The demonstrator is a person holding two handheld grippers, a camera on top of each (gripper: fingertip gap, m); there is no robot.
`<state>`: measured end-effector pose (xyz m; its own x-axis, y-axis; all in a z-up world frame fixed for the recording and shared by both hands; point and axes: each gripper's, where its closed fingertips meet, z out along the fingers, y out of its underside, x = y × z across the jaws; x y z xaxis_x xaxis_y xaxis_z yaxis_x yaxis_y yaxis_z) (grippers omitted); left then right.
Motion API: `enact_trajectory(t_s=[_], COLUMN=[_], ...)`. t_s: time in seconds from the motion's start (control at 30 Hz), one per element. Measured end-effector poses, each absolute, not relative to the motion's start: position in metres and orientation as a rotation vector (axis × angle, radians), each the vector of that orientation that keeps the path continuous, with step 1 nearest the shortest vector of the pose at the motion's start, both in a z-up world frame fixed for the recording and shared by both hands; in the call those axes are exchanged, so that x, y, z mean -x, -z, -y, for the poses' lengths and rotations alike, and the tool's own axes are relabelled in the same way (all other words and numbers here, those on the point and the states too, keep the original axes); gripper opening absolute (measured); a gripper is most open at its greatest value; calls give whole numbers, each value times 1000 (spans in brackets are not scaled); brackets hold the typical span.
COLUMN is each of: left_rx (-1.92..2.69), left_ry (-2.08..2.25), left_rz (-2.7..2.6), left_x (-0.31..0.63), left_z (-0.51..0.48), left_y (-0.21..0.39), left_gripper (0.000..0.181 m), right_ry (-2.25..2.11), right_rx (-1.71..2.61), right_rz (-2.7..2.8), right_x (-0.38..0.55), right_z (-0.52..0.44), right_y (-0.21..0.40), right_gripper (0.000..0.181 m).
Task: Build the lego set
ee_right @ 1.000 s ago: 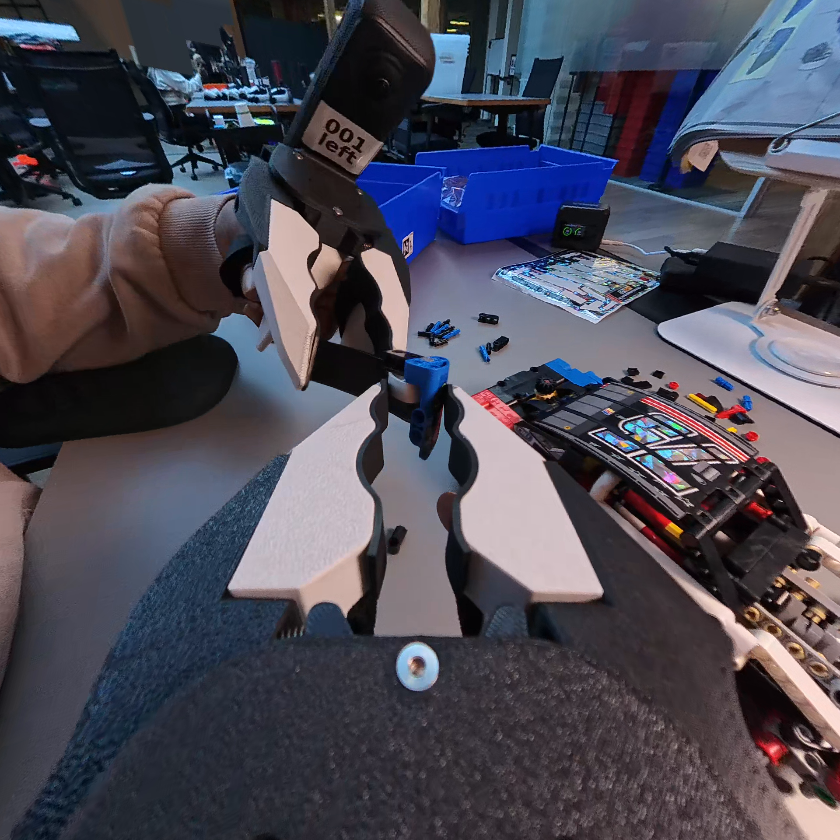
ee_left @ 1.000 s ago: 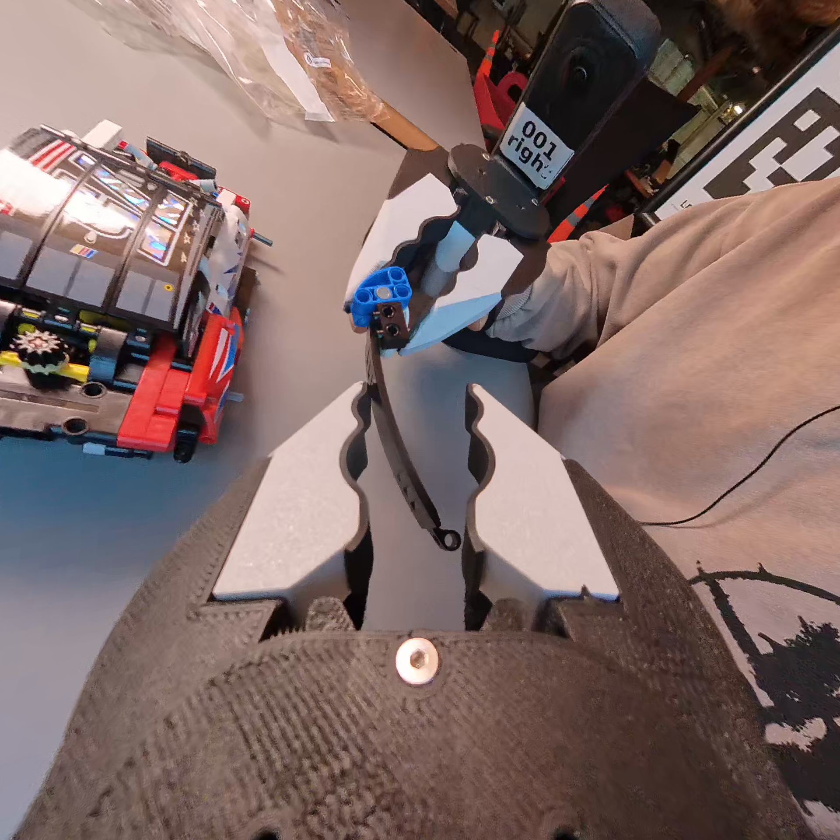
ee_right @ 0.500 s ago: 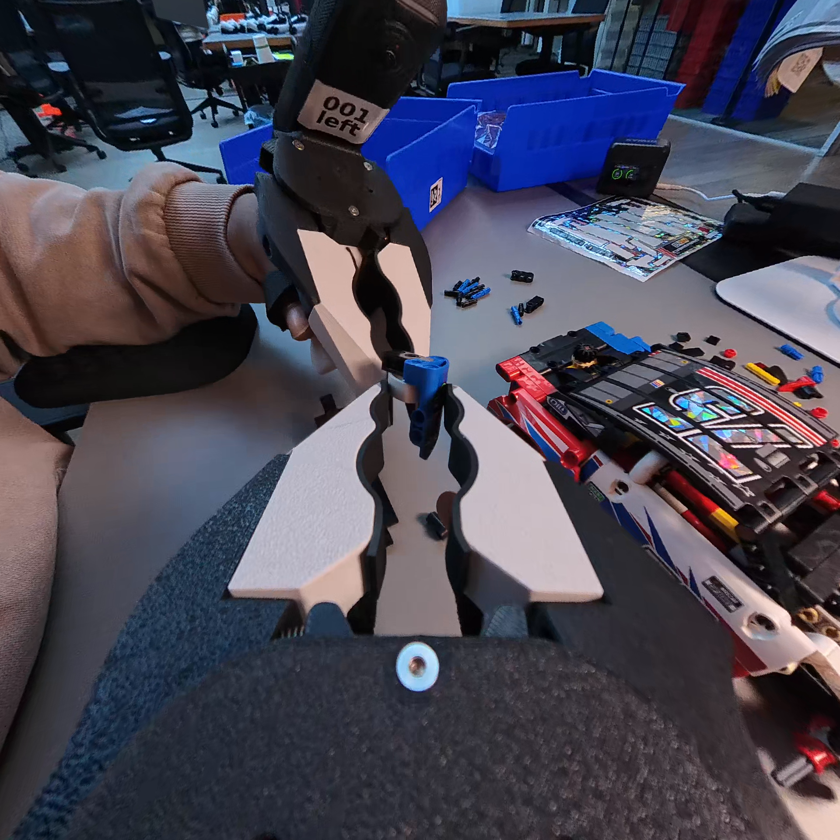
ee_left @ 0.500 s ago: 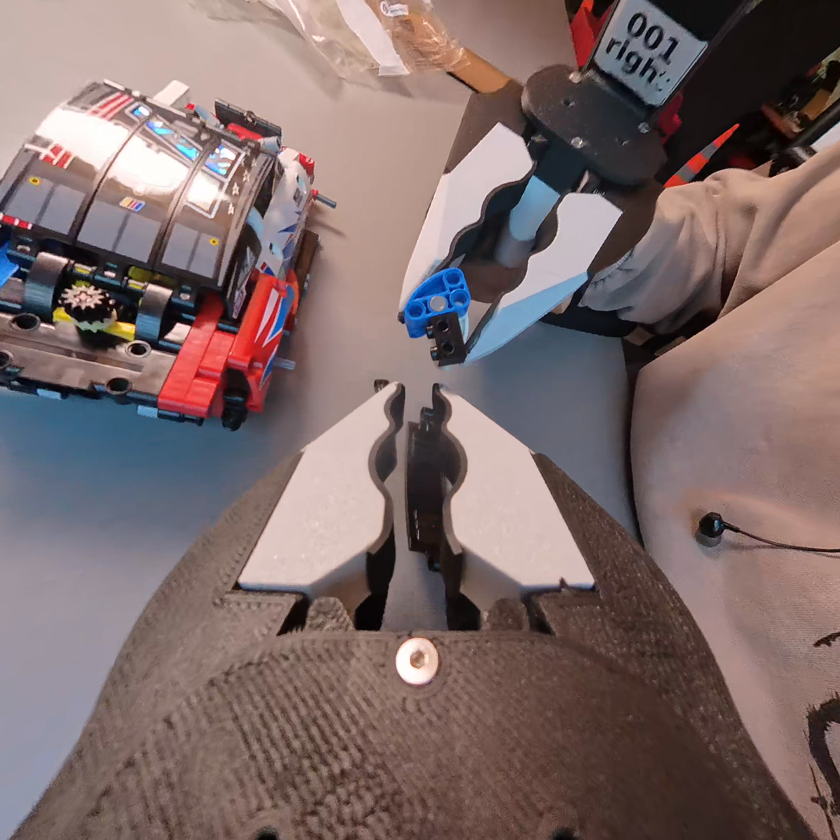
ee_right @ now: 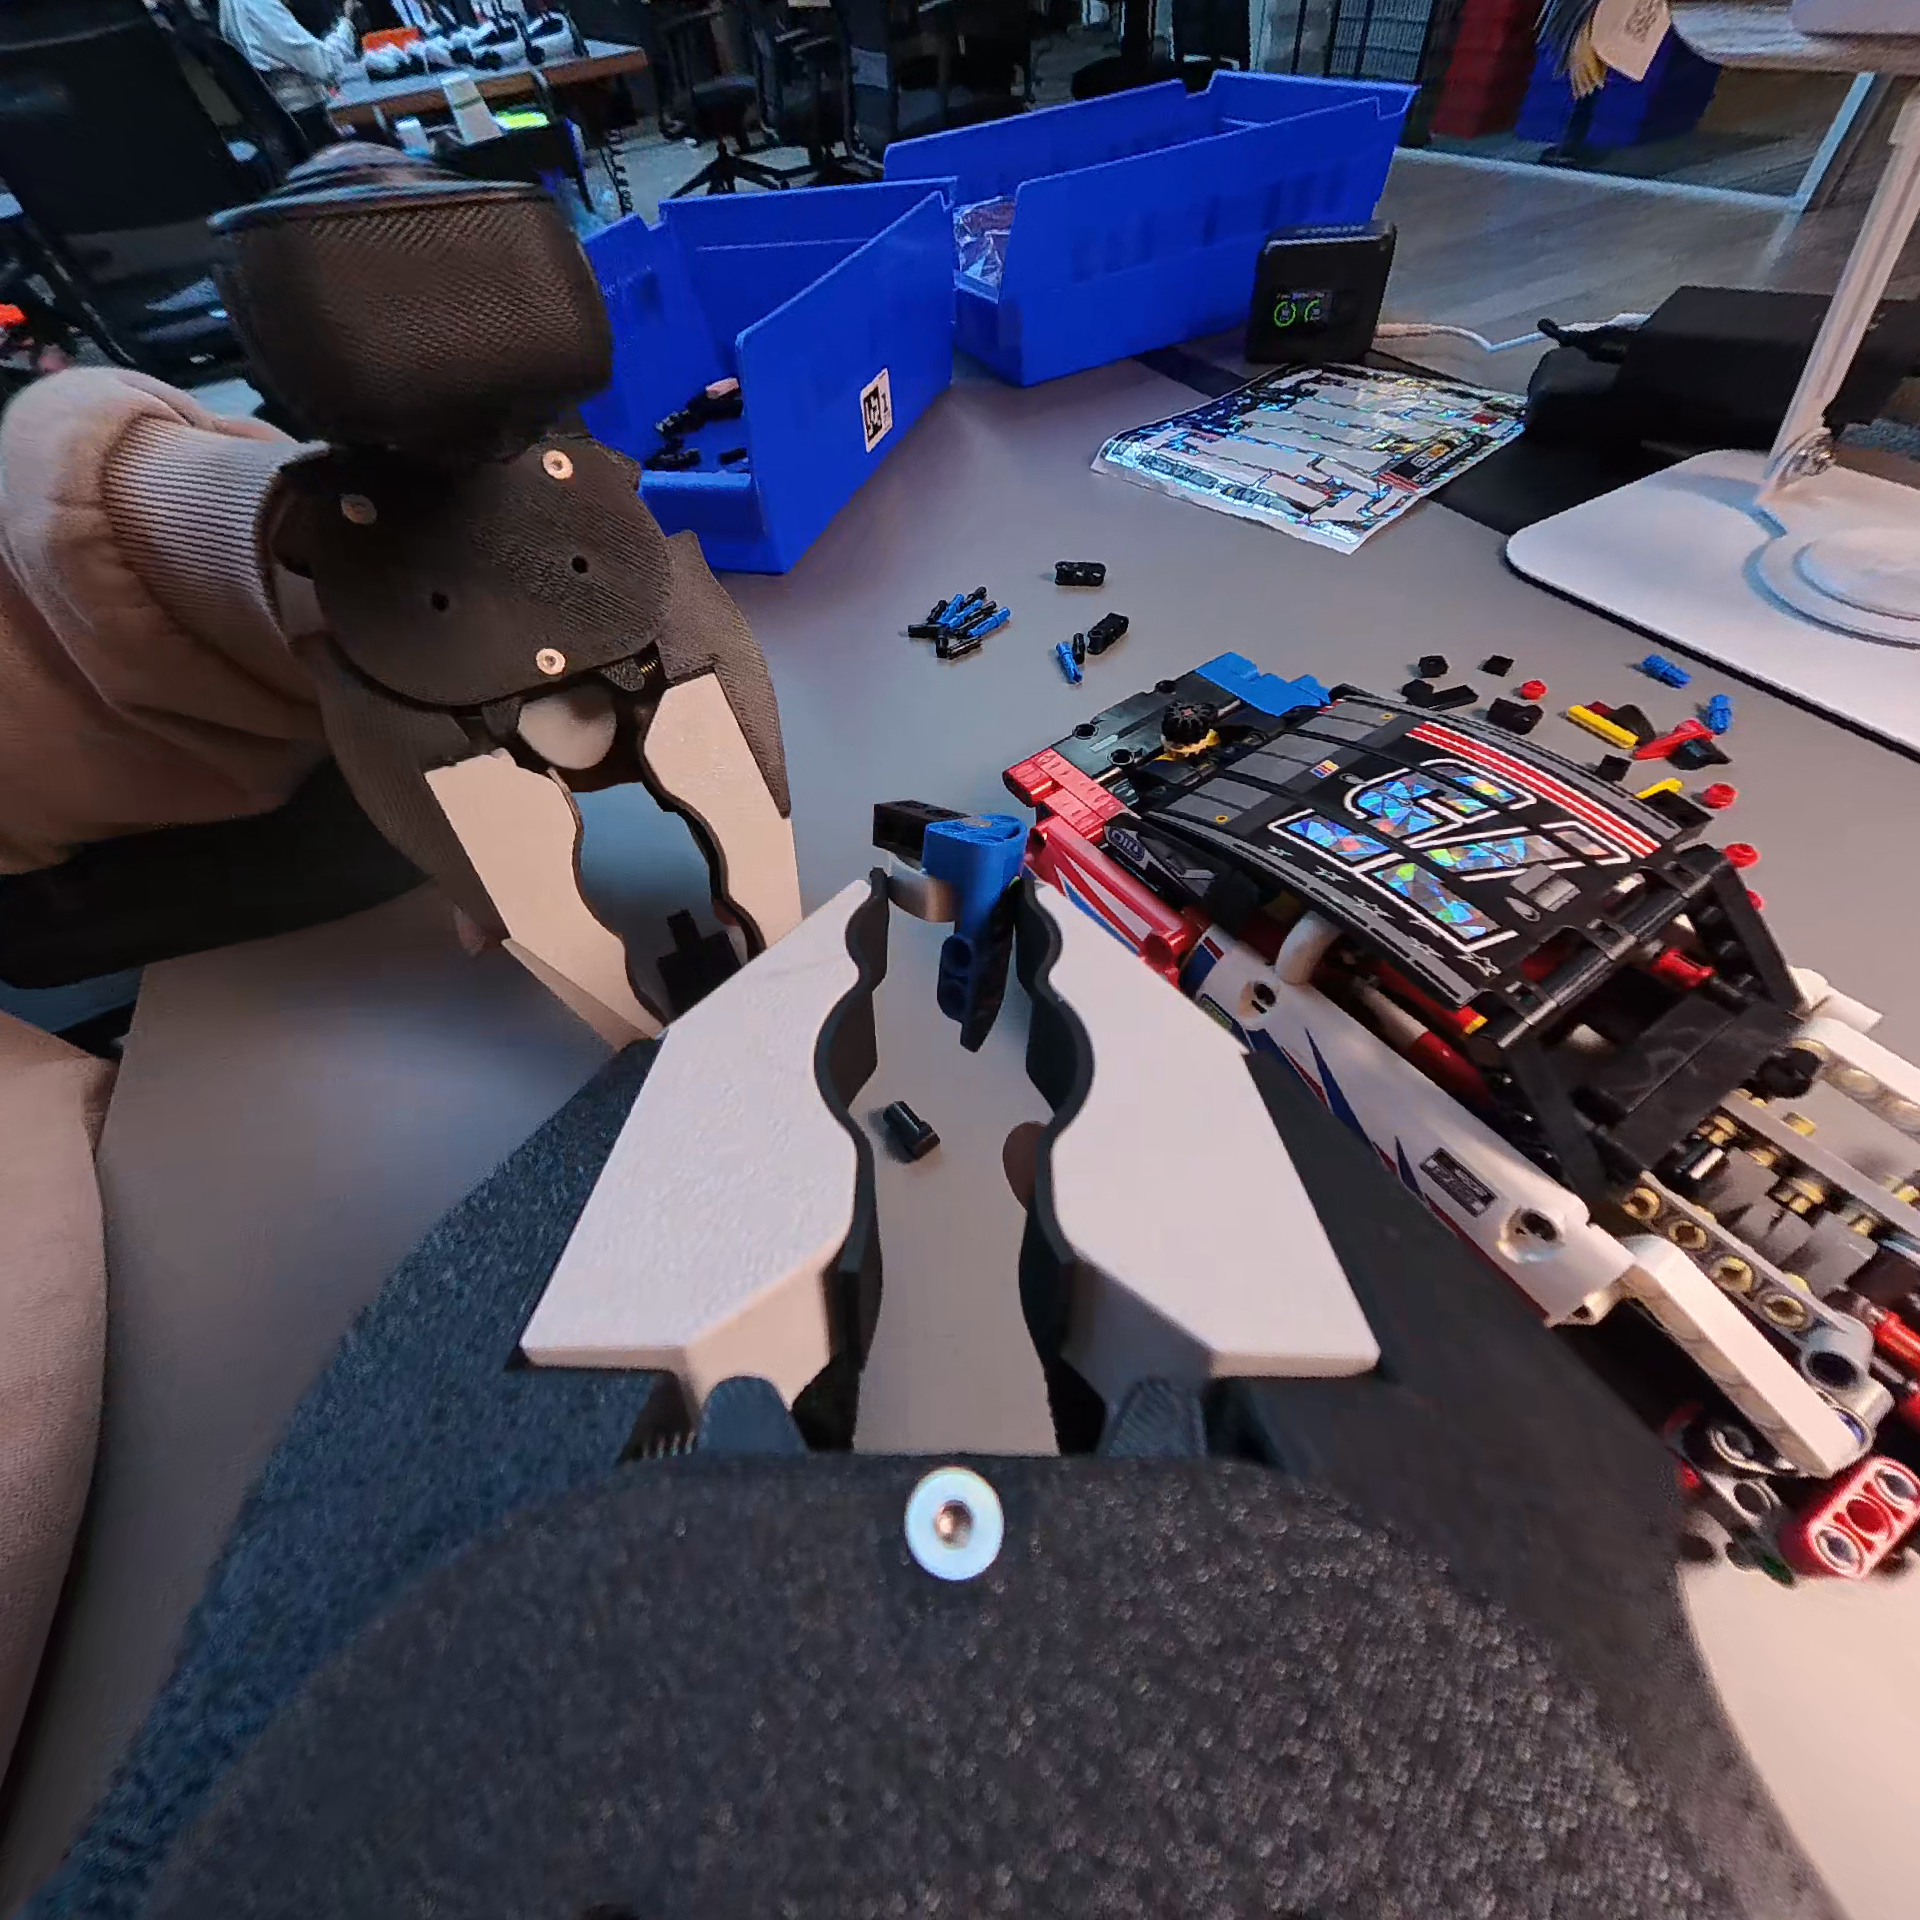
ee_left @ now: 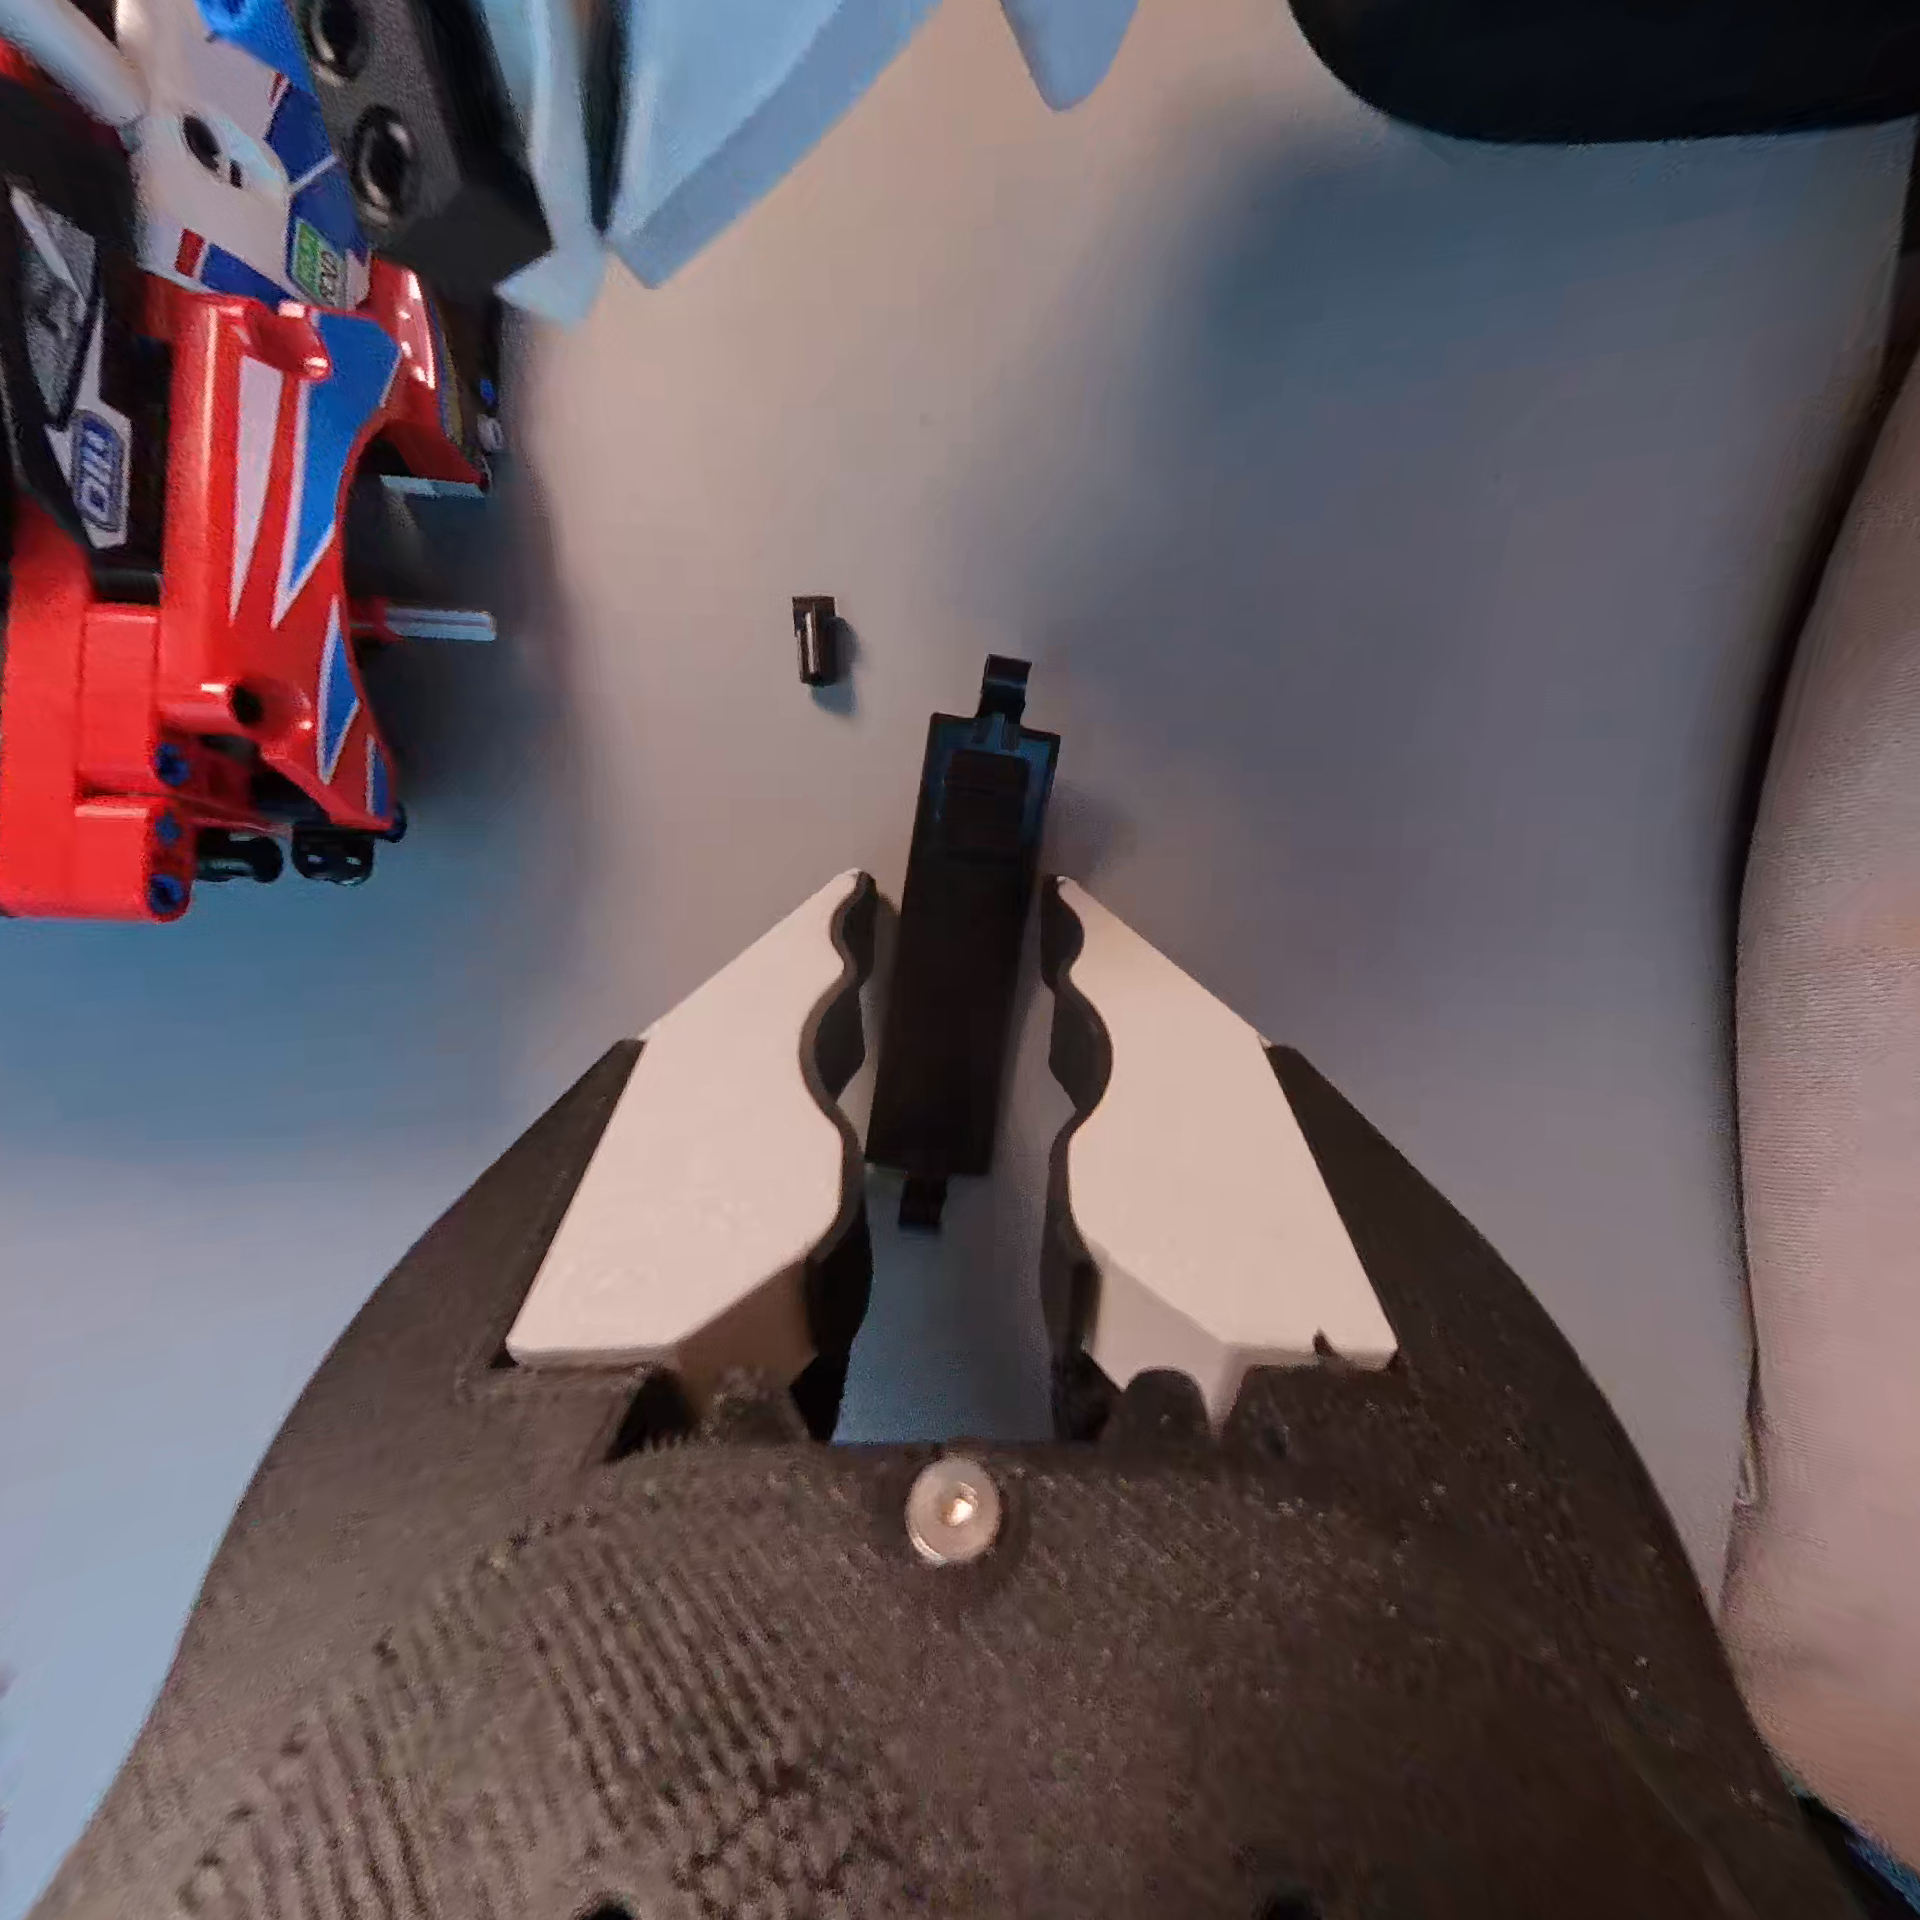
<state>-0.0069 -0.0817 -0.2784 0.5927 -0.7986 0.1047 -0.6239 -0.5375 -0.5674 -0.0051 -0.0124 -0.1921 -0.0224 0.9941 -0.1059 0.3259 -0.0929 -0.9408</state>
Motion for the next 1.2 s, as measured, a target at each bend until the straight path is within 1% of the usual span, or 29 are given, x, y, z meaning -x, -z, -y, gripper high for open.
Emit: enact_trajectory(t_s=[0.07,0.13,0.37,0.53,0.87,1.2], left_rx=[2352,2335,2176,2065,2069,2094], left_ry=[421,390,211,136,70,24], left_rz=[-1165,-1174,-1019,-996,-986,-975], left_x=[10,10,28,23,24,27], left_z=[83,83,54,43,36,35], left_y=[279,279,267,252,252,251], left_gripper=[22,21,21,21,21,21], right_ry=[-1129,-1123,-1174,-1315,-1634,-1598], right_rx=[1530,1553,1722,1894,2065,2083], right_rz=[1436,1429,1383,1230,977,988], right_x=[3,1,1,8,15,23], right_z=[10,6,2,0,-1,5], right_y=[195,197,217,227,224,228], right_gripper=[22,22,22,21,21,21])
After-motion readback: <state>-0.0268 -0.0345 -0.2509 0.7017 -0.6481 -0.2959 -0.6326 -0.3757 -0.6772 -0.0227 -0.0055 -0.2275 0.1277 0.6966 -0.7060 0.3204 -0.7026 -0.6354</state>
